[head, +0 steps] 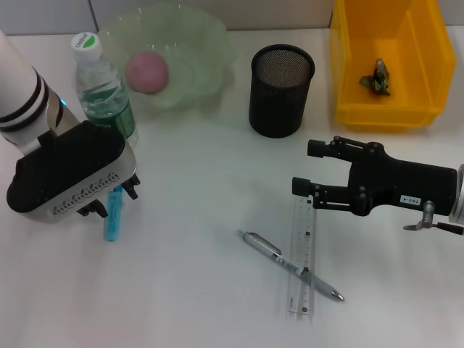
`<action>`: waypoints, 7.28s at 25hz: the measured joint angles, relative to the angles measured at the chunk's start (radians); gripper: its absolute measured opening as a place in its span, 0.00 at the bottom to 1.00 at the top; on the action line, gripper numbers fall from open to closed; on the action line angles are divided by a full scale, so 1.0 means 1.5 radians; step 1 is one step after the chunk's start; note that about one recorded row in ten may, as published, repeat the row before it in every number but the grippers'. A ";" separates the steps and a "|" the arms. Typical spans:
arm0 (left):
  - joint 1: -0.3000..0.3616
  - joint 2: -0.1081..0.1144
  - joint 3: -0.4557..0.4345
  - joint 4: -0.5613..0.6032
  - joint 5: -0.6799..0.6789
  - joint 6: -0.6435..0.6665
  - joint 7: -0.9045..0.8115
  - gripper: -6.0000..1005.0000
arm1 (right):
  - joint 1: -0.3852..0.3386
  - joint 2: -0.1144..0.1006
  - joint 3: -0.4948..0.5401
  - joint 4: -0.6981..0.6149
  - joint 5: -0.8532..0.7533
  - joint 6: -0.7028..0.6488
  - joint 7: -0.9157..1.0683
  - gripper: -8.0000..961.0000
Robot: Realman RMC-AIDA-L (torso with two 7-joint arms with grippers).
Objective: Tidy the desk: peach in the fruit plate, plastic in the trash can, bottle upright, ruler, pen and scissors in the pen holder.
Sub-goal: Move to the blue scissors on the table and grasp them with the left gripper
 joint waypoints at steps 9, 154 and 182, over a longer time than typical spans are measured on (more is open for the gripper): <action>-0.005 0.000 0.003 -0.017 0.000 -0.004 -0.001 0.50 | 0.001 0.000 0.000 0.000 -0.003 0.001 0.000 0.85; -0.081 -0.013 0.010 -0.150 0.027 -0.025 -0.031 0.24 | -0.003 0.000 0.001 0.001 -0.005 -0.006 0.004 0.85; -0.084 -0.013 0.013 -0.144 0.027 -0.020 -0.030 0.21 | -0.008 0.000 0.000 0.000 -0.004 -0.008 0.001 0.85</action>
